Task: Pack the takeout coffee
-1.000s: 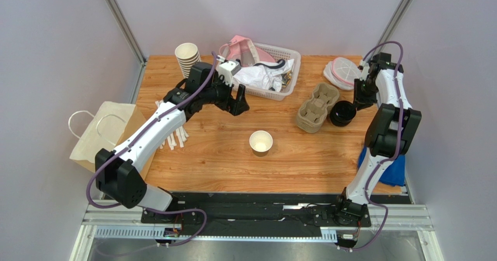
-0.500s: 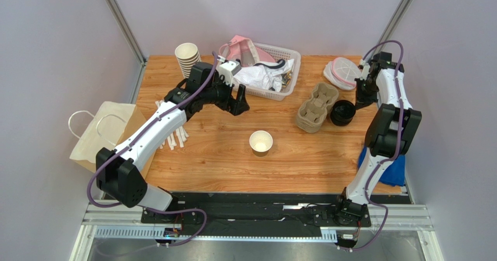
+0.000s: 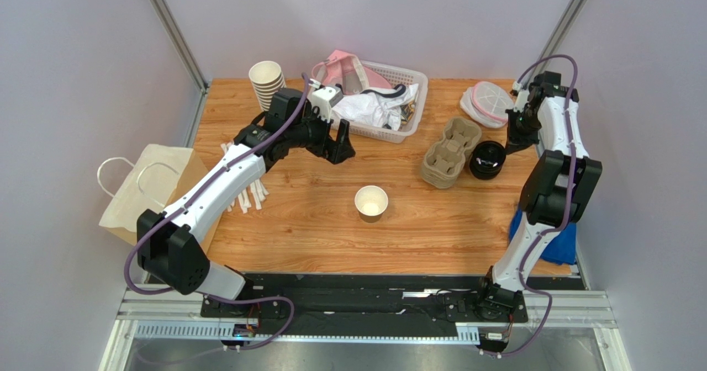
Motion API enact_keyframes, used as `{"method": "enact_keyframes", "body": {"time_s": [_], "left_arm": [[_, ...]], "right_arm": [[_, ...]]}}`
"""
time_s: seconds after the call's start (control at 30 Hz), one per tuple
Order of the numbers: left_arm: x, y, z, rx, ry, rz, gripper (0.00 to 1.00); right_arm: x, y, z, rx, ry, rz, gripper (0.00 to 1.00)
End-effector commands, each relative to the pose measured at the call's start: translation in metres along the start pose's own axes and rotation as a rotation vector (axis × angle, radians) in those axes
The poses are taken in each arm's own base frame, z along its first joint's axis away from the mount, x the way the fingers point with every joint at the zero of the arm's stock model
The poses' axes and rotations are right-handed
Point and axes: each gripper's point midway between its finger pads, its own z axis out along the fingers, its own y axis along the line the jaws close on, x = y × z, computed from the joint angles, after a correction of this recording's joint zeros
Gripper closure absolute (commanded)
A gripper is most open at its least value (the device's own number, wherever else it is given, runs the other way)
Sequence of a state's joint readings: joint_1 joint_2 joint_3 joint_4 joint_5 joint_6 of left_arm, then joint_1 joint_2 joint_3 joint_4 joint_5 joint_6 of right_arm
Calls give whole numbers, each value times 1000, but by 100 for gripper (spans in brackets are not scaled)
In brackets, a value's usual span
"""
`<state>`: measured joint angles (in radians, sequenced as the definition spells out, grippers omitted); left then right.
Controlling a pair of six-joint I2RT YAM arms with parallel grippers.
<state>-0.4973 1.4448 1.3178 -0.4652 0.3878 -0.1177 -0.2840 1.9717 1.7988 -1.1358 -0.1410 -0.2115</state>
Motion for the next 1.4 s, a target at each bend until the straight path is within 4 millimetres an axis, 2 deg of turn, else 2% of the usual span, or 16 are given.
{"method": "enact_keyframes", "body": {"time_s": [0.0,0.43,0.87,0.9,0.97,1.0,1.1,1.2,1.37], "left_arm": [[-26,-4,-3,19,-75,16,5],[-27,-4,-1,22,-76,11,5],[-26,-4,0,20,-73,8,5],[-25,-4,1,22,-70,6,5],[-24,-4,1,23,-69,5,5],[-24,-3,2,23,-67,4,5],[-24,-3,2,22,-68,1,5],[-25,-4,2,25,-71,5,5],[-25,-3,2,25,-70,3,5]], "right_arm": [[-19,4,-32,-8,-98,-26,100],[-23,3,-56,10,-148,-28,100],[-18,-4,-39,31,-101,-29,100],[-17,-4,-39,28,-95,-28,93],[-15,-3,-38,21,-87,-21,85],[-15,-2,-37,21,-84,-13,68],[-12,-4,-33,22,-69,1,52],[-10,-5,-28,29,-48,14,48],[-6,-4,-16,15,-12,42,48]]}}
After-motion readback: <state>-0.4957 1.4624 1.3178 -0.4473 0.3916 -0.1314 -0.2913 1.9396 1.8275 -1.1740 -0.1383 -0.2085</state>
